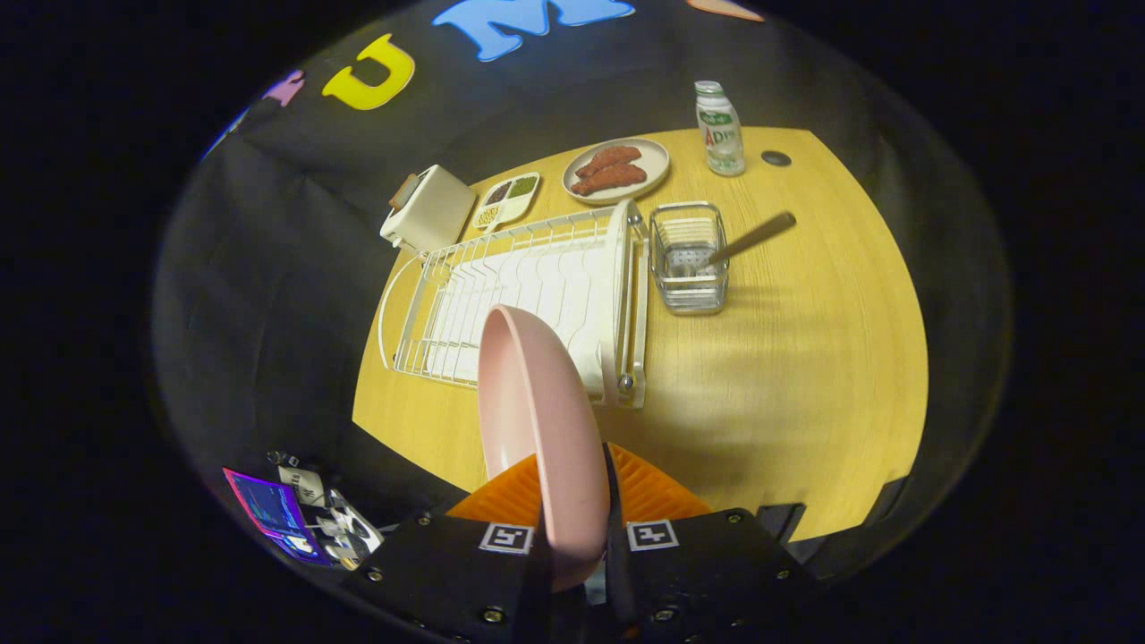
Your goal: Take the plate from the dish rack, then take the spoon from the basket and place it into the plate.
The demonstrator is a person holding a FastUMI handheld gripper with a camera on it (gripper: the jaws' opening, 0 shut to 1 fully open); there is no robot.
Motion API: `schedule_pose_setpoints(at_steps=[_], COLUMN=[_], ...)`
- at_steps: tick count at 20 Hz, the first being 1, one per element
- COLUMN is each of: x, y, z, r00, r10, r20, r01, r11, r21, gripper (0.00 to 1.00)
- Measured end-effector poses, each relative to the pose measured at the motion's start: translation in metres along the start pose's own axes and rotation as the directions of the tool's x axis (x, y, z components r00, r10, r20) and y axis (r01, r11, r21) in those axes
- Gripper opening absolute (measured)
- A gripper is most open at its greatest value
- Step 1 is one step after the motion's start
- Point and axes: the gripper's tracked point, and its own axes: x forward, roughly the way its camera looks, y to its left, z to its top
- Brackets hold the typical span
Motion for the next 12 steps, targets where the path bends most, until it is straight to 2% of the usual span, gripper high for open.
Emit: schedule_pose_setpoints(at_steps=[6, 12], x=[0.034, 0.077], y=[-0.021, -0.037], z=[-0.053, -0.087], r00=[0.998, 0.997], r10=[0.063, 0.064], r20=[-0.019, -0.047], r01=[-0.060, -0.051], r11=[0.988, 0.972], r21=[0.142, 0.231], gripper=[0.24, 0.24])
